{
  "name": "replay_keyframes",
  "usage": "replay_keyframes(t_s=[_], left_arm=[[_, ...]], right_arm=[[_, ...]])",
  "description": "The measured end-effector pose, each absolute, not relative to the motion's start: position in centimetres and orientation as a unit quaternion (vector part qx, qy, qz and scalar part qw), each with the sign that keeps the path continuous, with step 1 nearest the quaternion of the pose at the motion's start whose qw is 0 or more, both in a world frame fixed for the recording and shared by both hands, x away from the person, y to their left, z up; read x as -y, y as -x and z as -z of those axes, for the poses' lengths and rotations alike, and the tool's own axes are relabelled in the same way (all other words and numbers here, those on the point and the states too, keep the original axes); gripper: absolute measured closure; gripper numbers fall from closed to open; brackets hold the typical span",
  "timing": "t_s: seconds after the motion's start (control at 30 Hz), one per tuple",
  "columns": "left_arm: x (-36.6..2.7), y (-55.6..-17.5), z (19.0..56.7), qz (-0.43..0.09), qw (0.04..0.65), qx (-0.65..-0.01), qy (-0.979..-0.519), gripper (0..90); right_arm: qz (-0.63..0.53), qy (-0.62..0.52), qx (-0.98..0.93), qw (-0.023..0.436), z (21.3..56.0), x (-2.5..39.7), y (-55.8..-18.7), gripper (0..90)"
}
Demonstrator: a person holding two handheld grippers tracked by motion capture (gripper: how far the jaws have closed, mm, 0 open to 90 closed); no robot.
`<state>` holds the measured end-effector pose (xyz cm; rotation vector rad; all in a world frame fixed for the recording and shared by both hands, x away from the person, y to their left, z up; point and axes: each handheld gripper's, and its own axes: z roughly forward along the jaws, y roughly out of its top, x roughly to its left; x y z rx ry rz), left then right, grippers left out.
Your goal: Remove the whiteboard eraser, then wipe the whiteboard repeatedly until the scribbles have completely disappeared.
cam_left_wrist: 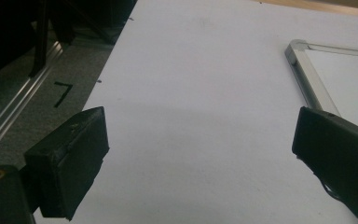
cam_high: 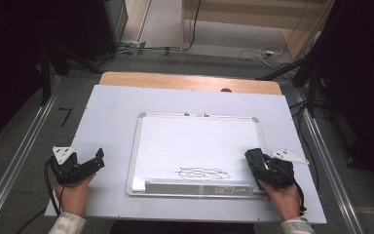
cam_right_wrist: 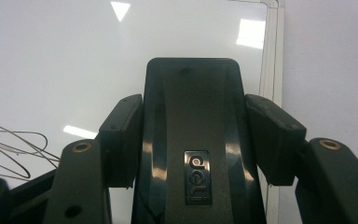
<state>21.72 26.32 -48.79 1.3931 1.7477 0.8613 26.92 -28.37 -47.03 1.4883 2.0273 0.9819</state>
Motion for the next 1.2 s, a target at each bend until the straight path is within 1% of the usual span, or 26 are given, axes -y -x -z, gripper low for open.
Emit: replay_keyframes(t_s=[0.7,1.2], left_arm=[[-26.4,-21.7,48.8,-0.336,0.365,-0.679,-0.542,3.9],[-26.4,-21.7,48.8,-0.337,0.364,-0.678,-0.542,3.9]], right_arm=[[-0.363,-0.525,-0.738,0.219,46.8,28.1,-27.3,38.9],[-0.367,-0.487,-0.763,0.215,47.0,26.5,-28.3,38.9]])
